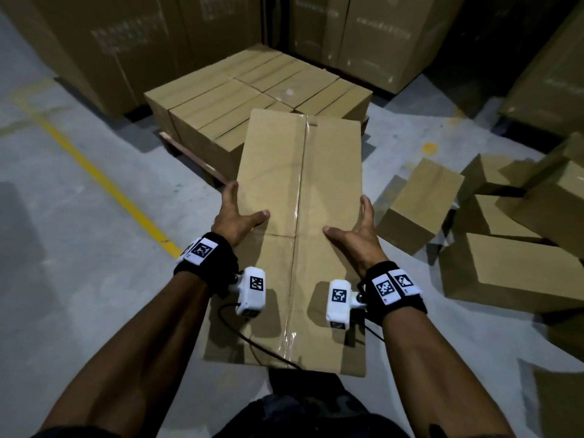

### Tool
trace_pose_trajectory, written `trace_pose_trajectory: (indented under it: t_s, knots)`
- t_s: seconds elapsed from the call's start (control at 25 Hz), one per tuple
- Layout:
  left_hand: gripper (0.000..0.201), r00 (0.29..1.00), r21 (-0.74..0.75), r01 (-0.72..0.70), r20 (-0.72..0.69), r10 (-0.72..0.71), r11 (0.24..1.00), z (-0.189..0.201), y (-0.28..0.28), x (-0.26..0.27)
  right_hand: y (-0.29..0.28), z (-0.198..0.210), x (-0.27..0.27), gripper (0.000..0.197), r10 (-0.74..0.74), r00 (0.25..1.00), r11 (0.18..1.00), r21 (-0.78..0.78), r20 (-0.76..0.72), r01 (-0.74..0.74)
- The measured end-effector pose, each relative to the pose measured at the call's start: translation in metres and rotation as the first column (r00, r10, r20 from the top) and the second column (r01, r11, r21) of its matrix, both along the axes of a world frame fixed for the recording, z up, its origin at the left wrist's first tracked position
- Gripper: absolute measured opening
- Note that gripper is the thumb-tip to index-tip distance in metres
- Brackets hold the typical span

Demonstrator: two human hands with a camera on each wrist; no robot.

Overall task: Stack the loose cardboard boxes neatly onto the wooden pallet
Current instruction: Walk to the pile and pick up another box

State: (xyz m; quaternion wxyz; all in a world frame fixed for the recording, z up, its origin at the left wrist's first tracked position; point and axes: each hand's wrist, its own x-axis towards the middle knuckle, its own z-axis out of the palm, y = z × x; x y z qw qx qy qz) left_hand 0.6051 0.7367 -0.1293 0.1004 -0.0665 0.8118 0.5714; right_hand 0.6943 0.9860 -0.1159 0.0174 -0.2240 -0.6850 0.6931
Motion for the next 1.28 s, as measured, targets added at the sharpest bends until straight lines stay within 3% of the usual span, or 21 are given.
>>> trace_pose_trajectory:
  t_s: [0.2, 0.68, 0.88, 1.08, 1.28]
  knots:
    - [0.098, 0.999, -0.043, 0.045, -0.007, -0.045, 0.998, 0.016, 0.018, -0.118, 0.013, 0.006, -0.112, 0.107, -0.040, 0.998, 0.999, 0.025, 0.057, 0.038]
    - [0.096, 0.980, -0.055, 0.196, 0.043, -0.194, 0.979, 0.002, 0.052, -0.335, 0.028, -0.009, -0.291, 0.106, -0.177, 0.976, 0.981, 0.100, 0.128, 0.165]
    - [0.096, 0.934, -0.079, 0.349, 0.110, -0.340, 0.934, -0.011, 0.059, -0.454, 0.016, -0.020, -0.387, 0.105, -0.290, 0.939, 0.954, 0.130, 0.185, 0.269]
    - [0.100, 0.900, -0.049, 0.417, 0.162, -0.405, 0.908, -0.021, 0.066, -0.542, 0.006, -0.023, -0.458, 0.106, -0.362, 0.904, 0.931, 0.131, 0.227, 0.340]
    - [0.097, 0.884, -0.055, 0.435, 0.217, -0.414, 0.899, -0.039, 0.077, -0.596, 0.013, -0.036, -0.507, 0.104, -0.376, 0.887, 0.926, 0.139, 0.267, 0.351]
